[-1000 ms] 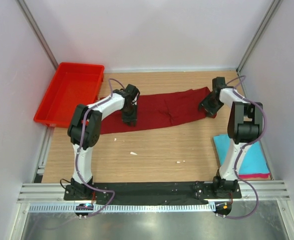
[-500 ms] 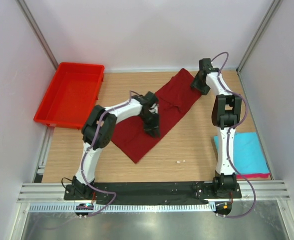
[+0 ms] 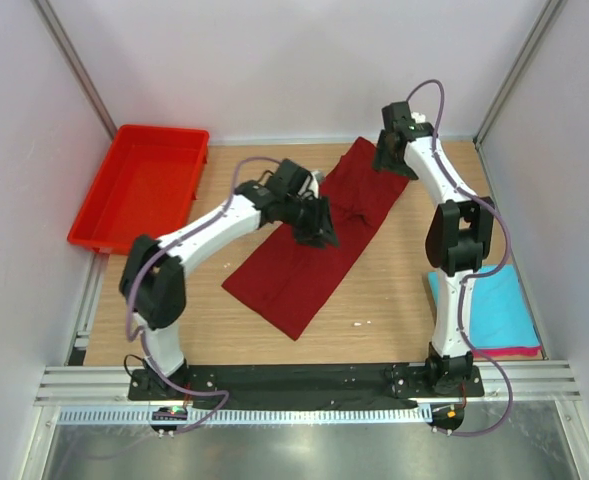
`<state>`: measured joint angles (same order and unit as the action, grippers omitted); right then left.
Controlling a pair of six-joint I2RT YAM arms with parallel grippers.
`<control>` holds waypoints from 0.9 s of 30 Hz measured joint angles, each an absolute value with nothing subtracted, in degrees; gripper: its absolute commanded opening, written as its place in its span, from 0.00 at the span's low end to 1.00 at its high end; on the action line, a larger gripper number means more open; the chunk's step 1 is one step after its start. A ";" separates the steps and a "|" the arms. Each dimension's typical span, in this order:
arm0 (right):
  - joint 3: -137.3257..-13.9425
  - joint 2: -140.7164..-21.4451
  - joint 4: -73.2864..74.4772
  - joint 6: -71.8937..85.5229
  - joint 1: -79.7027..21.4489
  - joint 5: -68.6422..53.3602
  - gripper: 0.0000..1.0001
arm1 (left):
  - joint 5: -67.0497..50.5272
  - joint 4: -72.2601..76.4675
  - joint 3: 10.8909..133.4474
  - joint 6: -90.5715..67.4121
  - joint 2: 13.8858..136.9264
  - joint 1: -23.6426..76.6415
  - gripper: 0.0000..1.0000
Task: Fold and stack the t-shirts
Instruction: Fold the tshirt
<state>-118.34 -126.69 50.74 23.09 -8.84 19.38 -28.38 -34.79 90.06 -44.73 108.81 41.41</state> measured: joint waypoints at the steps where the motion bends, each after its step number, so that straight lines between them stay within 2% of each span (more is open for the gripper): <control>1: -118.28 -125.56 50.68 23.14 -9.80 19.22 0.80 | -26.52 -35.70 90.06 -43.66 106.19 40.47 0.46; 4: -120.36 -124.79 50.89 24.51 -12.51 18.63 0.80 | -22.31 -38.65 90.08 -38.48 99.88 36.84 0.52; 5: -121.25 -125.36 50.78 25.45 -13.26 18.20 0.80 | -21.23 -39.51 90.11 -36.64 98.89 35.55 0.62; 7: -123.33 -127.52 50.39 27.42 -14.50 17.67 0.80 | -17.78 -41.30 90.17 -32.58 98.72 33.58 0.64; 15: -126.82 -140.22 48.86 31.66 -16.58 20.03 0.80 | -8.67 -40.40 84.58 -26.09 106.85 32.58 0.65; 19: -127.09 -142.58 47.37 31.44 -18.22 22.20 0.80 | -6.44 -39.53 82.21 -26.74 111.68 32.75 0.64; 27: -133.91 -147.37 45.45 27.27 -21.39 22.68 0.80 | -8.36 -30.81 70.08 -35.81 107.35 32.69 0.63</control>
